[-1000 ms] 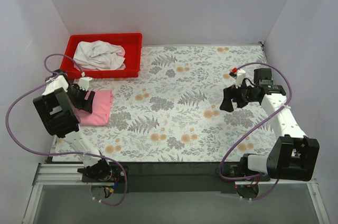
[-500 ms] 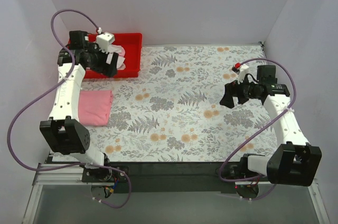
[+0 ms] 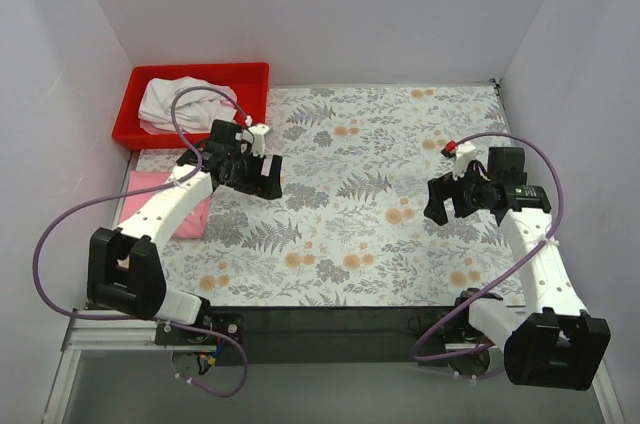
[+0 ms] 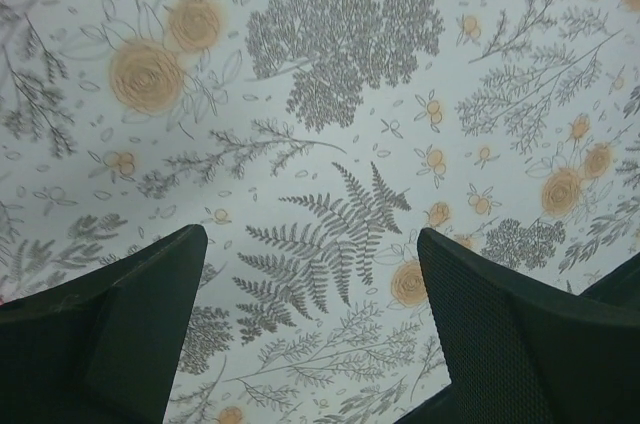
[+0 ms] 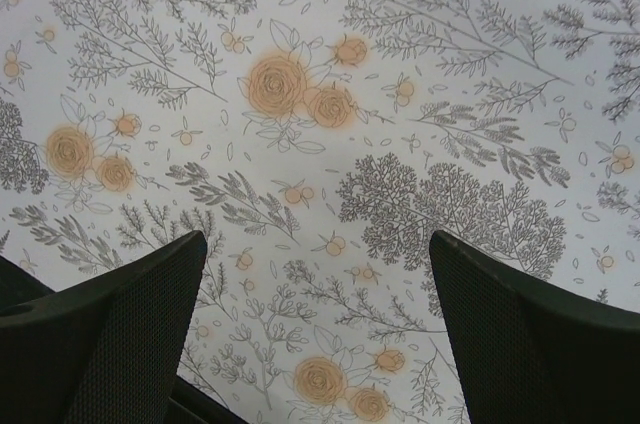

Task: Fold and stack the t-shirts
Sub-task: Reset both grippers

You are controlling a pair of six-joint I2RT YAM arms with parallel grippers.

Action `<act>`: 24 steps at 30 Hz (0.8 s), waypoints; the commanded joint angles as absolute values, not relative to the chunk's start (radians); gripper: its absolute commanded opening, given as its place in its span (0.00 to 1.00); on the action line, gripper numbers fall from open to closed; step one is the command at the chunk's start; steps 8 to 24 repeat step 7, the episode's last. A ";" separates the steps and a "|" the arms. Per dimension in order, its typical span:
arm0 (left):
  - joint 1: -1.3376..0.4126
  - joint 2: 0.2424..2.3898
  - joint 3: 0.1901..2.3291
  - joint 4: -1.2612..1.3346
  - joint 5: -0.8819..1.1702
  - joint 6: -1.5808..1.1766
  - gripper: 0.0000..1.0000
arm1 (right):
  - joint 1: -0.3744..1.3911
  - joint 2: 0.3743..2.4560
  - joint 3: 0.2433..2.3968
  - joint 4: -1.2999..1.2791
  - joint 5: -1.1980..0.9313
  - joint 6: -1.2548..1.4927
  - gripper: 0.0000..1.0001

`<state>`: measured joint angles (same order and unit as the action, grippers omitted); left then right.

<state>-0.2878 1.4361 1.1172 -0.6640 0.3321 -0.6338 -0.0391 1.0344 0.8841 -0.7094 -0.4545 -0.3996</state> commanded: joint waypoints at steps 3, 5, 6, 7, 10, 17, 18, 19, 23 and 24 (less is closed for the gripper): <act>-0.305 1.293 1.019 -0.557 0.275 -0.699 0.87 | -0.046 0.999 0.851 -0.716 -0.431 -0.394 0.98; -0.305 1.264 1.003 -0.548 0.272 -0.703 0.87 | -0.046 1.000 0.851 -0.716 -0.437 -0.394 0.99; -0.305 1.259 0.999 -0.548 0.270 -0.701 0.87 | -0.046 0.999 0.850 -0.715 -0.439 -0.393 0.98; -0.305 1.250 1.006 -0.557 0.250 -0.703 0.87 | -0.046 1.000 0.850 -0.716 -0.440 -0.394 0.99; -0.305 1.250 1.006 -0.557 0.250 -0.703 0.87 | -0.046 1.000 0.850 -0.716 -0.440 -0.394 0.99; -0.305 1.250 1.006 -0.557 0.250 -0.703 0.87 | -0.046 1.000 0.850 -0.716 -0.440 -0.394 0.99; -0.305 1.250 1.006 -0.557 0.250 -0.703 0.87 | -0.046 1.000 0.850 -0.716 -0.440 -0.394 0.99; -0.305 1.250 1.006 -0.557 0.250 -0.703 0.87 | -0.046 1.000 0.850 -0.716 -0.440 -0.394 0.99; -0.305 1.250 1.006 -0.557 0.250 -0.703 0.87 | -0.046 1.000 0.850 -0.716 -0.440 -0.394 0.99; -0.305 1.250 1.006 -0.557 0.250 -0.703 0.87 | -0.046 1.000 0.850 -0.716 -0.440 -0.394 0.99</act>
